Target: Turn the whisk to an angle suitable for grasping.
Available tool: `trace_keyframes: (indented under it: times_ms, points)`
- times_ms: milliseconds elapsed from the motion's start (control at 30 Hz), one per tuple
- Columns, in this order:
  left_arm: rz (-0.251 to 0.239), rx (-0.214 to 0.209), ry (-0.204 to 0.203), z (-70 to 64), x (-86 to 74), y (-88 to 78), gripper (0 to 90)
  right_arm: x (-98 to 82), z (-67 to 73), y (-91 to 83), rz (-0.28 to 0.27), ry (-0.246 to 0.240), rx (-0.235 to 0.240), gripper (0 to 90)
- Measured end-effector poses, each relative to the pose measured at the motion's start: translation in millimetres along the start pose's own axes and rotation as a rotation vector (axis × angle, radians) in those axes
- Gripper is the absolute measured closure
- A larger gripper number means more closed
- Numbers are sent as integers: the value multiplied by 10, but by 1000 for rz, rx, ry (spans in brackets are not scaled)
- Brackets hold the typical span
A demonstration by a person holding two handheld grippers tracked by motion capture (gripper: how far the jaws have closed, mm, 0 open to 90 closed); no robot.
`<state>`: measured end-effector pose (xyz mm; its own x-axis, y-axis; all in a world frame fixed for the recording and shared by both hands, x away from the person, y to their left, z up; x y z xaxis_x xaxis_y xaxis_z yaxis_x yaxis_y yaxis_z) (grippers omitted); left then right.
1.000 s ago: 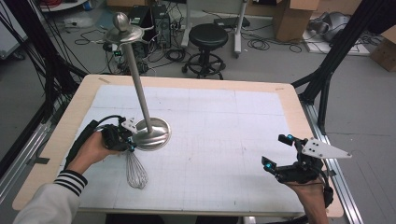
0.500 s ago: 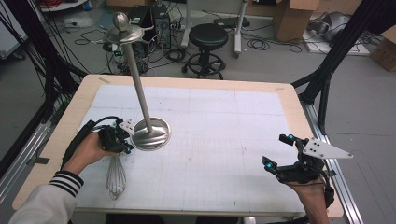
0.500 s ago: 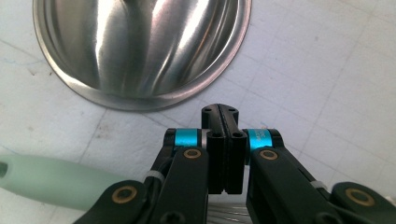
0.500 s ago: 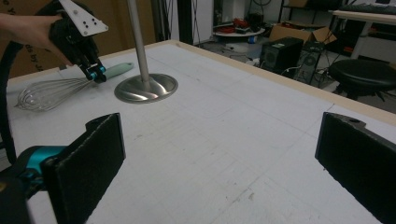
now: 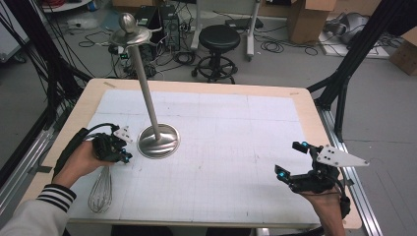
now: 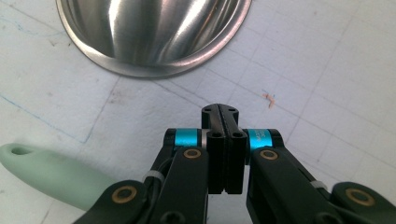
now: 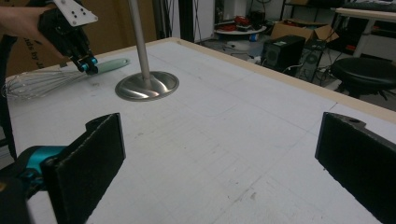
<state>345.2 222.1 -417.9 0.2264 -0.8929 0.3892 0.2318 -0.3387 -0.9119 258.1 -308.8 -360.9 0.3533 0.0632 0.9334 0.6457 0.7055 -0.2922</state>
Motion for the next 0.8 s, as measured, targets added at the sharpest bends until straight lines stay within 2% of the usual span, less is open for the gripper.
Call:
trace_keyframes:
  times_ms: [300, 400, 500, 667, 800]
  points:
    - [-14, 15, 31, -73, -41, -99, 898, 8, 16, 6, -1, -6, 4, 4]
    - [-25, 21, 54, -110, -40, -168, 898, 10, 20, 9, -1, -7, 6, 4]
    - [-40, 29, 58, -141, -42, -240, 897, 17, 27, 11, -3, -9, 8, 4]
    - [-68, 69, 77, -161, -40, -396, 872, 40, 54, 20, -6, -18, 13, 4]
    - [-82, 81, 76, -168, -49, -461, 847, 44, 61, 28, -6, -18, 14, 4]
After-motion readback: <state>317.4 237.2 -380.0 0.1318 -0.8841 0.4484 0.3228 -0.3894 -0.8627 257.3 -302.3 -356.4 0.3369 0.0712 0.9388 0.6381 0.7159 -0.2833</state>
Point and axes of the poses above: each handheld gripper's, and its own axes: y roughly forward along the jaws, x roughly out of its top, z roughly to its left, the point moved 3 cm from there along y, roughly forward along the jaws, and after that the axes turned 11 degrees about y, right-handed, at the moved point
